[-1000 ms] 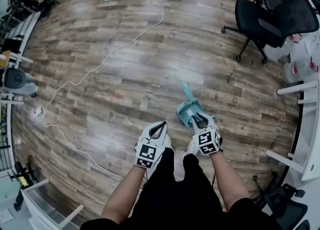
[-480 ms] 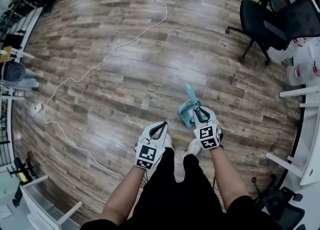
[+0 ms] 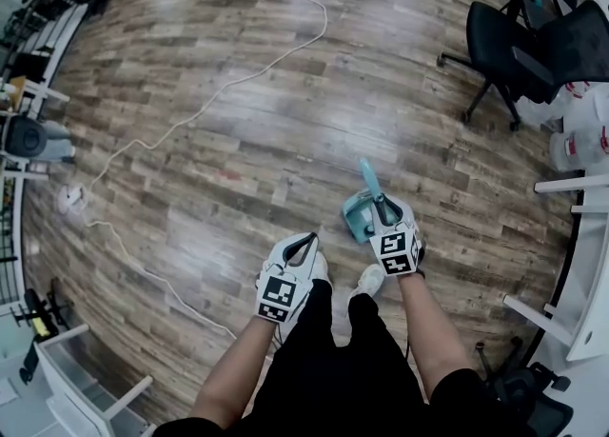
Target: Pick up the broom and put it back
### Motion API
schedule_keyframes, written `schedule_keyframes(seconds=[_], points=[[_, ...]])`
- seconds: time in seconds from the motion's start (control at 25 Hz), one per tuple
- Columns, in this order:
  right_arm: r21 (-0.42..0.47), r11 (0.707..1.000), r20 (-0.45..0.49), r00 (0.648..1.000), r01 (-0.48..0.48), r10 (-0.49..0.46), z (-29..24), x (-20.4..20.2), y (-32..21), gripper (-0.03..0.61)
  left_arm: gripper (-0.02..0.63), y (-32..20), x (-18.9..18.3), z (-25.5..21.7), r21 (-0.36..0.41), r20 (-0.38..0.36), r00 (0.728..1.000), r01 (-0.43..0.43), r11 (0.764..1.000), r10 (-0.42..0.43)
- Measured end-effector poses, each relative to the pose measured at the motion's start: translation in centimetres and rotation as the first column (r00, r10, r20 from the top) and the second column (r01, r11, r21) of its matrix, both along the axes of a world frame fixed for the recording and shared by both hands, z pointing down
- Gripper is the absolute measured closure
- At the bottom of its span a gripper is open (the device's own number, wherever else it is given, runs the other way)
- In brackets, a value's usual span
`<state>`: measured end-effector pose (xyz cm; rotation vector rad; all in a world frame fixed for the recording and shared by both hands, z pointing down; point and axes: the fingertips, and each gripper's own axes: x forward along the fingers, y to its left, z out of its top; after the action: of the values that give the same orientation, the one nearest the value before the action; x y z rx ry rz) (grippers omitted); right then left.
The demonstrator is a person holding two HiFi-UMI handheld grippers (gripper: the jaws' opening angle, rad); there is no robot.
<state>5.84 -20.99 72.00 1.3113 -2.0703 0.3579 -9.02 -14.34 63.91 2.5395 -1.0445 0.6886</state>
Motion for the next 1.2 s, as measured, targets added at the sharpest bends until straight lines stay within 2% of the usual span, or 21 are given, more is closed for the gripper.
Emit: schedule_keyframes(seconds=[0.24, 0.68, 0.96, 1.2], points=[[0.004, 1.000, -0.008, 1.000, -0.006, 0.006, 0.4, -0.2, -0.3, 0.479, 0.597, -0.1, 0.0, -0.1, -0.002, -0.012, 1.000, 0.009, 1.000, -0.009], [-0.003, 1.000, -0.017, 1.000, -0.012, 0.011, 0.3, -0.3, 0.0, 0.396, 0.597, 0.1, -0.1, 0.3, -0.015, -0.018, 1.000, 0.012, 1.000, -0.012], [0.079, 0.997, 0.016, 1.000, -0.002, 0.000, -4.7, -1.2, 1.6, 0.395, 0.597, -0.8, 0.7, -0.9, 0.016, -0.043, 0.999, 0.000, 1.000, 0.000], [0.142, 0.989, 0.091, 0.996, -0.034, 0.021, -10.3, -1.7, 3.9, 0.417, 0.597, -2.0, 1.8, -4.0, 0.092, -0.091, 0.996, -0.003, 0.996, 0.011]])
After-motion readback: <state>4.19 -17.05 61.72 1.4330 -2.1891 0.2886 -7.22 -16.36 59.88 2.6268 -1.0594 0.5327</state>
